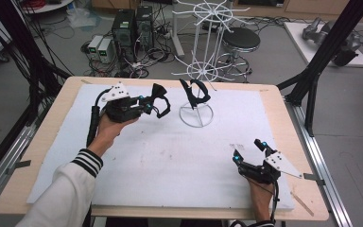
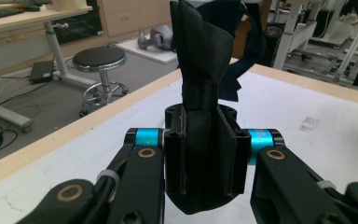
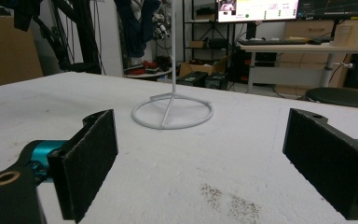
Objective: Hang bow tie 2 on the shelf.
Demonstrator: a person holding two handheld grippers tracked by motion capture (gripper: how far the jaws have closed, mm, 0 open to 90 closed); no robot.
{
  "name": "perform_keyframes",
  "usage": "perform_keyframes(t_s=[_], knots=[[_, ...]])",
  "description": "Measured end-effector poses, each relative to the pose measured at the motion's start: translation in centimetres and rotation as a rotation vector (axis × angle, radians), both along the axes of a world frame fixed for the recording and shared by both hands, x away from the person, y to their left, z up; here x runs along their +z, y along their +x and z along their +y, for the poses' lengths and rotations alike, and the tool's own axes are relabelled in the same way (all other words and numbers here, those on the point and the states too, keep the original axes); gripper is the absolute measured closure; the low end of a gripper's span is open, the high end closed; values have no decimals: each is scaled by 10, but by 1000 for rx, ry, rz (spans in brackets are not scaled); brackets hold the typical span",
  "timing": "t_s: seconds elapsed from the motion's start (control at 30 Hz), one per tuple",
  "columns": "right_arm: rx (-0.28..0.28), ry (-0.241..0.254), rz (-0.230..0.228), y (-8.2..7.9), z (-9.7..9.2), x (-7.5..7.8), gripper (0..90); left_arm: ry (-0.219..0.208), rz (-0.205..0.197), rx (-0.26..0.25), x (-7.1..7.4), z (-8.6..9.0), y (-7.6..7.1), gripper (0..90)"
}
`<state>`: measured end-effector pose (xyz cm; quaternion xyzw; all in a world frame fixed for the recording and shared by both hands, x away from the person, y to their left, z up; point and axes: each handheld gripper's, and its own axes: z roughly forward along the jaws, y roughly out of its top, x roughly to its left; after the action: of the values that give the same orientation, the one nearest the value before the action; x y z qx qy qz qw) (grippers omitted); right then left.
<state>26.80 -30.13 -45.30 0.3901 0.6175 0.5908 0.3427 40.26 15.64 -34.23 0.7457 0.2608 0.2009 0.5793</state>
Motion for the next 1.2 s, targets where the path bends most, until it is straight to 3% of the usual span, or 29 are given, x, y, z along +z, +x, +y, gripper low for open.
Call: perform_keyframes(t_s=[0.23, 0.5, 0.67, 1.03, 1.2], knots=[[1, 0, 4, 0, 0, 0, 95, -35, 10, 10, 5, 2, 6, 744], [1, 1, 4, 0, 0, 0, 95, -57, -1, 41, 16, 1, 18, 744], [1, 2, 0, 0, 0, 0, 95, -93, -9, 64, 21, -2, 24, 744], [2, 6, 2, 0, 0, 0, 95, -113, -18, 67, 35, -7, 35, 744], [2, 12, 5, 0, 0, 0, 95, -99, -36, 68, 45, -9, 39, 744]])
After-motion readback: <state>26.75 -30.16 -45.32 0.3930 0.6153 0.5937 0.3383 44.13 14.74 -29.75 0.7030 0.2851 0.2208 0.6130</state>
